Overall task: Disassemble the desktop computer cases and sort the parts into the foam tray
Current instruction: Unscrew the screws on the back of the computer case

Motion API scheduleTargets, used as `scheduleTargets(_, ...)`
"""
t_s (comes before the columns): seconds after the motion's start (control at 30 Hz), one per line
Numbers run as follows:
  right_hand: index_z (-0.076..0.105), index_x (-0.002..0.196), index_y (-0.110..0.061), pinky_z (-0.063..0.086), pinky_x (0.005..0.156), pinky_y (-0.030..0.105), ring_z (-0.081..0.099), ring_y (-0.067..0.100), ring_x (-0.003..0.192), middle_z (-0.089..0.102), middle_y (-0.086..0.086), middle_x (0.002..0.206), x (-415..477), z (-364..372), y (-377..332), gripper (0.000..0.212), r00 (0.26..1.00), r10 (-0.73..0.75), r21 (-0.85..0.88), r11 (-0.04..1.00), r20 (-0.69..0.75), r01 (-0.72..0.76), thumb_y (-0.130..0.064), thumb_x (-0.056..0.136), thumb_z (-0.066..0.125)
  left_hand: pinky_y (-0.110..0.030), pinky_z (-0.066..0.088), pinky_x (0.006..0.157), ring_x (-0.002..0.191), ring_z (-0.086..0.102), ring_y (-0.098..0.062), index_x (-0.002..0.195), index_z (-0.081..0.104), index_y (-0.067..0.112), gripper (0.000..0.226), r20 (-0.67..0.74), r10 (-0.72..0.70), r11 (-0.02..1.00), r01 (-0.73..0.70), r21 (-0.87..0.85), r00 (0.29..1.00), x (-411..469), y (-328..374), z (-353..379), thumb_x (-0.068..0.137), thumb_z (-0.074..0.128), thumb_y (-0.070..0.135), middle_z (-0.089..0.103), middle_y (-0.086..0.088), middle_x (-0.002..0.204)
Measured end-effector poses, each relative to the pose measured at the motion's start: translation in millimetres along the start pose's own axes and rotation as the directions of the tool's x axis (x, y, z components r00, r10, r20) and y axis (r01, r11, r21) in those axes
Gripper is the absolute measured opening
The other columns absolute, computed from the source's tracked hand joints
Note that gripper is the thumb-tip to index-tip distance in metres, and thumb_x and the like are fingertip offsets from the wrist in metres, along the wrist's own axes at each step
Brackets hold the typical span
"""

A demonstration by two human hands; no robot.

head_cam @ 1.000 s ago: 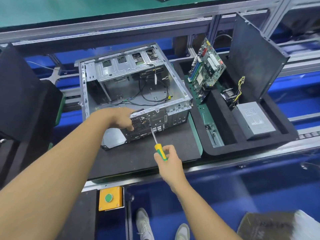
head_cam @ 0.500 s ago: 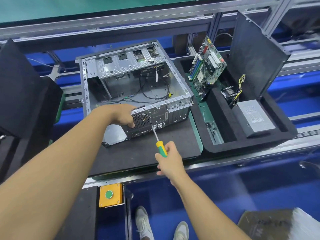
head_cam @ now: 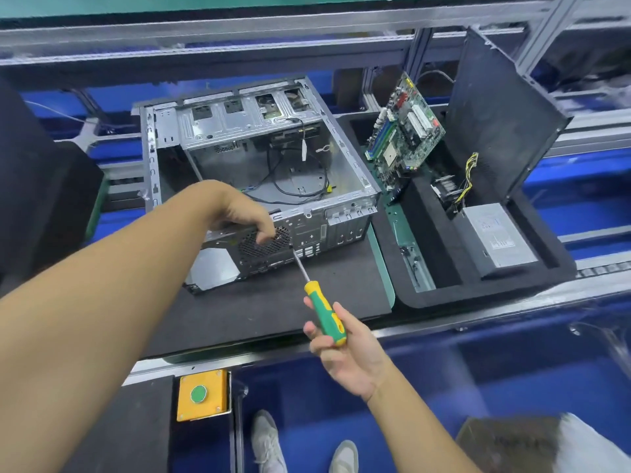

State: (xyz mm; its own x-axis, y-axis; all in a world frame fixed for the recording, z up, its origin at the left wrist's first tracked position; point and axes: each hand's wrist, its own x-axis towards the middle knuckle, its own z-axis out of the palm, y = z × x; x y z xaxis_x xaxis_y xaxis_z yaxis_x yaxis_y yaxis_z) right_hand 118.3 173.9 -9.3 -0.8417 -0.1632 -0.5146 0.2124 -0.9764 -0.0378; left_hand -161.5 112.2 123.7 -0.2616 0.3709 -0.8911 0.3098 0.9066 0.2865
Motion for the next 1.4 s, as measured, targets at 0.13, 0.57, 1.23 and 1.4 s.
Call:
scheduleTargets(0.13,0.07,0.123,-0.022,0.024,0.033,0.016,0.032,0.007,0.046,0.05,0.006,0.074,3.9,2.2,11.3,0.03,0.995,-0.053,-0.143,0.989,-0.087,0.04,-0.032,0.097,0.06,-0.02,0.028,0.05,0.046,0.033,-0.017,0.043,0.051,0.019,0.013,-0.015,0.008,1.0,-0.008,0.006,1.0,3.7,-3.2,1.4,0.048,0.063,0.02,0.036,-0.005,0.056)
scheduleTargets(0.57,0.06,0.122,0.005,0.043,0.055,0.03,0.05,0.023,0.067,0.062,0.018,0.094,3.5,13.2,18.1,0.05,0.871,-0.307,-0.227,0.946,-0.383,0.233,-0.039,0.106,0.044,-0.025,0.023,0.052,0.05,0.028,-0.016,0.049,0.048,0.019,0.019,-0.112,0.053,0.998,-0.049,0.035,0.992,-0.8,-5.1,9.1,0.064,0.059,0.021,0.035,-0.005,0.061)
scheduleTargets(1.23,0.053,0.103,-0.037,0.051,0.062,0.03,0.06,0.013,0.067,0.055,-0.004,0.099,7.9,17.3,45.2,0.021,0.462,-0.884,-0.913,0.241,-0.067,0.329,-0.023,0.096,0.065,-0.021,0.017,0.049,0.043,0.019,-0.015,0.05,0.032,0.019,0.032,-0.116,0.1,0.994,-0.093,0.064,0.988,5.4,-8.3,6.7,0.075,0.051,0.014,0.024,-0.001,0.049)
scheduleTargets(1.4,0.06,0.113,0.0,0.034,0.036,0.022,0.049,0.016,0.048,0.067,0.016,0.082,8.0,34.3,29.2,0.042,0.884,-0.261,-0.287,0.946,-0.389,0.153,-0.036,0.107,0.04,-0.027,0.015,0.053,0.047,0.018,-0.016,0.054,0.031,0.018,0.029,-0.107,0.086,0.995,-0.079,0.068,0.99,4.6,-9.0,6.0,0.073,0.052,0.016,0.024,-0.001,0.052)
